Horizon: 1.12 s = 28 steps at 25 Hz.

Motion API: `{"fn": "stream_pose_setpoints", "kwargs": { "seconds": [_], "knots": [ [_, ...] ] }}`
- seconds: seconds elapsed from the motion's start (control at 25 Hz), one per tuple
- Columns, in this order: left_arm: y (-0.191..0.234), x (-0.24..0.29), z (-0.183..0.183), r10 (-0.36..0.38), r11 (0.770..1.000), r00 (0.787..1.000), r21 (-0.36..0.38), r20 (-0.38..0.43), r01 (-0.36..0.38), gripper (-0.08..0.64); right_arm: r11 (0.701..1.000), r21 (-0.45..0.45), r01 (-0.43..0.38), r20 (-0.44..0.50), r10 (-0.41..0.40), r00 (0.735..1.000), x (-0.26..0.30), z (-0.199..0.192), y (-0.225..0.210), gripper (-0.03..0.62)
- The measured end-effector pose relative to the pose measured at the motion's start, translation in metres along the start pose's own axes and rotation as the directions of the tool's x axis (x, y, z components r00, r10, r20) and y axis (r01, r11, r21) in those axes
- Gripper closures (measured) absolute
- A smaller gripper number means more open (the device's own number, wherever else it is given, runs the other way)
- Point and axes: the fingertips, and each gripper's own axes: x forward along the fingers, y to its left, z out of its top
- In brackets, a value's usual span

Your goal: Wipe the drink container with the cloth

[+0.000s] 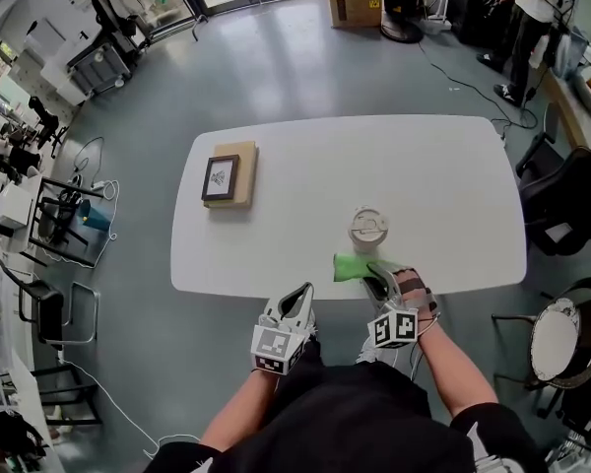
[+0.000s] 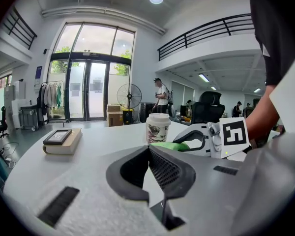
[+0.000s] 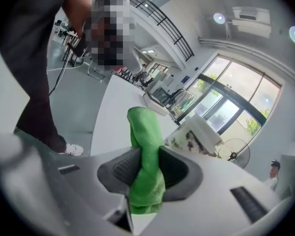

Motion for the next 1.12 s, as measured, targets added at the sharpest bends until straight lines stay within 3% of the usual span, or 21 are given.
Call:
{"fn": "stream_pose_setpoints", "kwargs": {
  "seconds": [0.08, 0.16, 0.2, 0.28, 0.4, 0.48, 0.56, 0.6, 0.68, 0.84, 0.92, 0.96, 1.04, 1.12],
  "knots": [
    [-0.007, 0.0, -0.002, -0.009, 0.999, 1.0, -0.036, 0.009, 0.01, 0.546, 0.996, 0.083, 0.017, 0.056, -0.022, 0.998, -0.02, 0.013, -0.013, 0.476],
    [-0.011, 0.002, 0.005, -0.014, 0.999, 0.999, -0.052, 0.034, 0.015, 0.546, 0.973, 0.229, 0.026, 0.12, -0.055, 0.991, -0.037, 0.024, -0.032, 0.479],
    [-0.012, 0.003, 0.009, -0.014, 0.998, 0.999, -0.053, 0.044, 0.016, 0.546, 0.946, 0.323, 0.025, 0.153, -0.079, 0.985, -0.044, 0.027, -0.041, 0.479],
    [-0.018, 0.006, 0.015, -0.015, 0.999, 0.998, -0.048, 0.06, 0.018, 0.546, 0.855, 0.518, 0.017, 0.204, -0.143, 0.968, -0.058, 0.028, -0.061, 0.479],
    [-0.027, 0.01, 0.021, -0.016, 0.999, 0.998, -0.043, 0.068, 0.019, 0.546, 0.655, 0.755, -0.009, 0.224, -0.246, 0.943, -0.075, 0.017, -0.091, 0.476],
    [-0.03, 0.011, 0.023, -0.014, 0.999, 0.997, -0.045, 0.073, 0.018, 0.546, 0.476, 0.877, -0.061, 0.219, -0.284, 0.933, -0.078, 0.002, -0.101, 0.476],
    [-0.033, 0.012, 0.023, -0.013, 0.999, 0.997, -0.043, 0.075, 0.016, 0.546, 0.268, 0.954, -0.135, 0.215, -0.295, 0.931, -0.075, -0.014, -0.107, 0.476],
    [-0.034, 0.012, 0.022, -0.012, 0.999, 0.997, -0.041, 0.073, 0.015, 0.546, 0.169, 0.971, -0.167, 0.211, -0.291, 0.933, -0.073, -0.021, -0.108, 0.477],
    [-0.036, 0.013, 0.021, -0.011, 0.999, 0.998, -0.036, 0.069, 0.014, 0.546, 0.005, 0.978, -0.21, 0.204, -0.27, 0.941, -0.066, -0.033, -0.109, 0.485],
    [-0.036, 0.014, 0.019, -0.011, 0.999, 0.998, -0.031, 0.064, 0.013, 0.546, -0.265, 0.914, -0.307, 0.245, -0.243, 0.939, -0.05, -0.046, -0.108, 0.49],
    [-0.034, 0.013, 0.018, -0.01, 0.999, 0.998, -0.032, 0.058, 0.012, 0.546, -0.371, 0.869, -0.329, 0.256, -0.233, 0.938, -0.04, -0.05, -0.107, 0.491],
    [-0.033, 0.012, 0.017, -0.009, 0.999, 0.998, -0.033, 0.055, 0.011, 0.546, -0.407, 0.853, -0.326, 0.25, -0.229, 0.941, -0.035, -0.053, -0.106, 0.491],
    [-0.031, 0.013, 0.015, -0.009, 0.999, 0.999, -0.034, 0.05, 0.011, 0.546, -0.447, 0.841, -0.305, 0.228, -0.218, 0.949, -0.026, -0.06, -0.104, 0.491],
    [-0.029, 0.014, 0.015, -0.011, 0.999, 0.999, -0.032, 0.05, 0.013, 0.546, -0.468, 0.835, -0.289, 0.216, -0.204, 0.955, -0.018, -0.065, -0.101, 0.491]
  ]
}}
